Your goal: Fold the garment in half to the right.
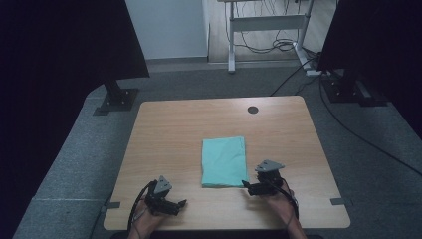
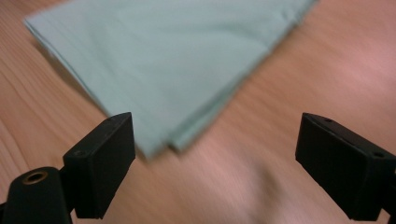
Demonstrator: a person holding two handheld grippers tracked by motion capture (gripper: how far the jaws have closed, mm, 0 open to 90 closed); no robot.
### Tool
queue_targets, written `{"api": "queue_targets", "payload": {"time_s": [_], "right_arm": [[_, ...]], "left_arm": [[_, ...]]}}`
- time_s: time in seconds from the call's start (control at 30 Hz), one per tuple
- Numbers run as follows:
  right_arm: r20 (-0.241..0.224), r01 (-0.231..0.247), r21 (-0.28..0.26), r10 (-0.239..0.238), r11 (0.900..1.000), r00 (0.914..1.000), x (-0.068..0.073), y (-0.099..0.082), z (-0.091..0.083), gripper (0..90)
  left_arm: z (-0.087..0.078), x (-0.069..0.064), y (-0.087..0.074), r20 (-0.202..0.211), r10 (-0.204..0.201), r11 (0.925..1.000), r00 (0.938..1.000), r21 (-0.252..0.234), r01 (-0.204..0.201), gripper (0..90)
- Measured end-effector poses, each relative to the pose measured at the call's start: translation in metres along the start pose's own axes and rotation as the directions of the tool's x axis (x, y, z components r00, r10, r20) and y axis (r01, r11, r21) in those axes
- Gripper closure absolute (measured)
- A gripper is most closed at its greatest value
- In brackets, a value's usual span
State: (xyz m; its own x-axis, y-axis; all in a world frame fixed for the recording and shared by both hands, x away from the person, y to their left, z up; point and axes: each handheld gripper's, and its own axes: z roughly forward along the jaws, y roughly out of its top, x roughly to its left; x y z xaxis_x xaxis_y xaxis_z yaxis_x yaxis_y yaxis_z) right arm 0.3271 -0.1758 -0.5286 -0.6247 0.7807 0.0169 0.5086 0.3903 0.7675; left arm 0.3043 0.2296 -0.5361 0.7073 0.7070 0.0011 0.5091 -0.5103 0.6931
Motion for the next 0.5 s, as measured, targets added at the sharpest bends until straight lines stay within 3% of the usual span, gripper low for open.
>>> {"api": "queue_targets", "payload": {"time_s": [0.27,0.5], "right_arm": [[0.058,-0.051,0.048,0.048,0.9976,0.9971,-0.013,-0.036,-0.023,11.6],[0.063,-0.075,0.059,0.072,0.9954,0.9954,-0.018,-0.043,-0.028,10.2]], "left_arm": [[0.000,0.000,0.000,-0.001,-0.001,1.0000,1.0000,0.000,0.001,0.6],[0.000,0.000,0.000,-0.002,-0.001,1.0000,1.0000,0.000,0.001,0.5]]}}
